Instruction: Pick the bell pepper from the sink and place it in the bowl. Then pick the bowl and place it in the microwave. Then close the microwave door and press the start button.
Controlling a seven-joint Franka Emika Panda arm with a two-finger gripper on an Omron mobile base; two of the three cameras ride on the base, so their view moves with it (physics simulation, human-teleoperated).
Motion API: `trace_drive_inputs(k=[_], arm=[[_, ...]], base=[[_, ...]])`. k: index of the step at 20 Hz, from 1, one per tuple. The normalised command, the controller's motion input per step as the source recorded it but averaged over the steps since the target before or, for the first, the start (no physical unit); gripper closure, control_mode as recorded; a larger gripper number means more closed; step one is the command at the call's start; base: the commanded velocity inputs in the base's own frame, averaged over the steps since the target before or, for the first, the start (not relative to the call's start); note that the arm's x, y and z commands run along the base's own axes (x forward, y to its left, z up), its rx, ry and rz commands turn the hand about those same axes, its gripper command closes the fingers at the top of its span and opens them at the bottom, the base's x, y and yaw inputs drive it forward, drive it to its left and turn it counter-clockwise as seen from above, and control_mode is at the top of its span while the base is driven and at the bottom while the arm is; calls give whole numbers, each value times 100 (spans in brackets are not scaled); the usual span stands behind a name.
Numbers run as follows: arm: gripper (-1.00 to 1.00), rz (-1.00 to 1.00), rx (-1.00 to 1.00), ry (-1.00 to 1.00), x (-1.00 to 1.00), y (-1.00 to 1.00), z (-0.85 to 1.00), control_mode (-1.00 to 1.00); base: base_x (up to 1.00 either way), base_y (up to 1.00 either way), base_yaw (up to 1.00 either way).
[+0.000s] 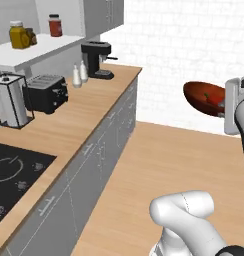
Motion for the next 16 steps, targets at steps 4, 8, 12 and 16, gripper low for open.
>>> trace_drive_inputs(k=[4,8,12,16], arm=[[100,0,0,0,0,0,0,100],[100,0,0,0,0,0,0,100],[100,0,0,0,0,0,0,100],[100,0,0,0,0,0,0,100]], base=[[-9,-10,71],[-18,-18,74],[-22,-13,76],[-20,0,75]])
